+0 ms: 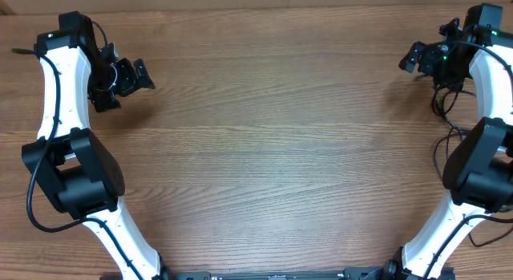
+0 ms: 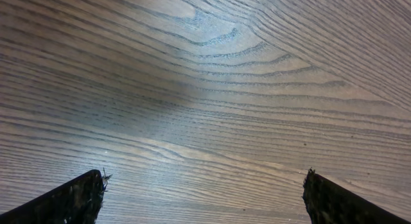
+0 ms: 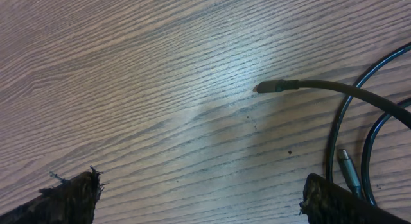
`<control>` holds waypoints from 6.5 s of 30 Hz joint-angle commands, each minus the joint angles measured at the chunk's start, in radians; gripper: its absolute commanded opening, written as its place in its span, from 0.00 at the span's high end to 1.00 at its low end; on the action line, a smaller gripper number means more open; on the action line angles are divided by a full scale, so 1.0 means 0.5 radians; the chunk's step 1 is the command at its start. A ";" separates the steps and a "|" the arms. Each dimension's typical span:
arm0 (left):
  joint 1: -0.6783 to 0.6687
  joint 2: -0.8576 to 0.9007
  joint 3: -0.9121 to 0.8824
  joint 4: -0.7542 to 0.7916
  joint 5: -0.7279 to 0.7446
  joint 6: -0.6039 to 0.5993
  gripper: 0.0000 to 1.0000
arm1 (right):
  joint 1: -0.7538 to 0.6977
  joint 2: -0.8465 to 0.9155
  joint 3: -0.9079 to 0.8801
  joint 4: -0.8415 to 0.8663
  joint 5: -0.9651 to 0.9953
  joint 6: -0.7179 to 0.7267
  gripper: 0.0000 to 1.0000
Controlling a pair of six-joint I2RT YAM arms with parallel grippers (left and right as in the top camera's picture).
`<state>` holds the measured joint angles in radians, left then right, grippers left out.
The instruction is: Untangle cables
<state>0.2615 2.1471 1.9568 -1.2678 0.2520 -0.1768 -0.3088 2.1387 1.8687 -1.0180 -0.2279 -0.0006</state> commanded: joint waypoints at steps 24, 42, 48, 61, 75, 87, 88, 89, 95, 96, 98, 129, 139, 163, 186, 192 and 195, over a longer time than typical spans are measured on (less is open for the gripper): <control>-0.013 -0.005 0.034 0.002 -0.009 0.040 0.00 | -0.009 0.002 0.002 0.005 0.021 -0.016 0.00; -0.169 -0.505 0.031 0.033 -0.053 0.040 0.00 | -0.009 0.002 0.002 0.005 0.021 -0.016 0.00; -0.372 -1.010 0.031 0.032 -0.053 0.039 0.00 | -0.009 0.002 0.002 0.005 0.021 -0.016 0.00; -0.461 -1.603 0.030 0.030 -0.053 0.040 0.00 | -0.009 0.002 0.002 0.005 0.021 -0.016 0.00; -0.461 -1.626 -0.146 0.015 -0.053 0.040 0.00 | -0.009 0.002 0.002 0.005 0.021 -0.016 0.00; -0.460 -1.628 -0.314 0.015 -0.053 0.040 0.01 | -0.009 0.002 0.003 0.005 0.021 -0.016 0.00; -0.460 -1.624 -0.314 0.015 -0.053 0.040 0.01 | -0.009 0.002 0.002 0.005 0.021 -0.016 0.00; -0.460 -1.622 -0.314 0.015 -0.053 0.040 0.00 | -0.009 0.002 0.002 0.005 0.021 -0.016 0.00; -0.461 -1.641 -0.314 0.015 -0.053 0.040 0.00 | -0.009 0.002 0.003 0.005 0.021 -0.016 0.00; -0.461 -1.648 -0.314 0.015 -0.053 0.040 0.00 | -0.009 0.002 0.003 0.005 0.021 -0.016 0.00; -0.461 -1.653 -0.314 0.014 -0.089 0.054 0.00 | -0.009 0.002 0.002 0.005 0.021 -0.016 0.00; -0.460 -2.464 -3.149 2.724 0.216 -0.006 0.00 | -0.009 0.002 0.003 0.005 0.021 -0.016 0.00; -0.459 -2.897 -3.901 3.448 0.121 -0.064 0.00 | -0.009 0.002 0.002 0.005 0.021 -0.016 0.00; -0.459 -4.267 -3.905 2.377 -0.423 0.391 0.00 | -0.009 0.002 0.002 0.005 0.021 -0.016 0.00; -0.524 -4.285 -3.904 2.382 -0.429 0.445 0.00 | -0.009 0.002 0.003 0.005 0.021 -0.016 0.00; -0.524 -4.285 -3.904 2.382 -0.430 0.445 0.00 | -0.009 0.002 0.002 0.005 0.021 -0.016 0.00; -0.524 -4.285 -3.904 2.382 -0.429 0.445 0.00 | -0.009 0.002 0.003 0.005 0.021 -0.016 0.00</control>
<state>0.0059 0.0151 0.0086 -0.0753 0.0364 0.0296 -0.3088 2.1387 1.8687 -1.0183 -0.2203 -0.0010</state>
